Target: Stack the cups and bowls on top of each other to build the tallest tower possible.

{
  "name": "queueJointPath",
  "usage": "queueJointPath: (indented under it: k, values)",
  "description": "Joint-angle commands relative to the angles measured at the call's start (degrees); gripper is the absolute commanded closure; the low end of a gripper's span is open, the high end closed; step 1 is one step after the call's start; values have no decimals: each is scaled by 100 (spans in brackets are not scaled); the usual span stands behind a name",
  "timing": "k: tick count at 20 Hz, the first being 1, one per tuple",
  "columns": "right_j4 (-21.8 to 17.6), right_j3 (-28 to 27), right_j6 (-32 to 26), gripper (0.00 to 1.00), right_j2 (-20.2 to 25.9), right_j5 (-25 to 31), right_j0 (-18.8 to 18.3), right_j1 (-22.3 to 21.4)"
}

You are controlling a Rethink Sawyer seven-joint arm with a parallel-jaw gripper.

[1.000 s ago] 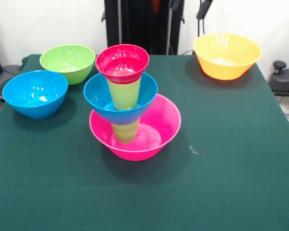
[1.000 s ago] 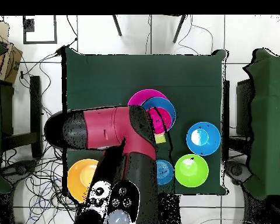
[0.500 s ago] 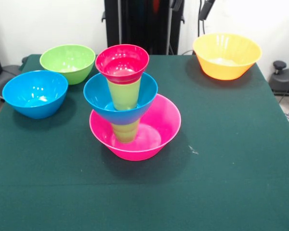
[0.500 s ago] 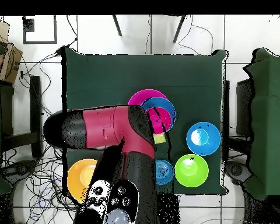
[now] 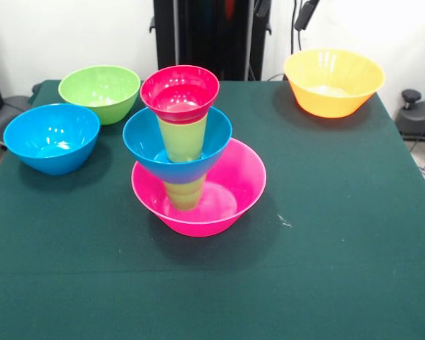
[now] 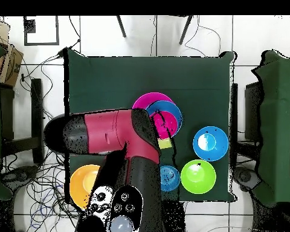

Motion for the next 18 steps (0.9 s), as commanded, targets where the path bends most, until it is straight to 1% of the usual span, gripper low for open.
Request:
queueJointPath:
  k: [1,12,18]
  values:
    - [-43,409,213,0,487,4,33,411]
    - [-44,462,172,0,514,-80,-6,417]
    - [-98,417,223,0,450,31,82,352]
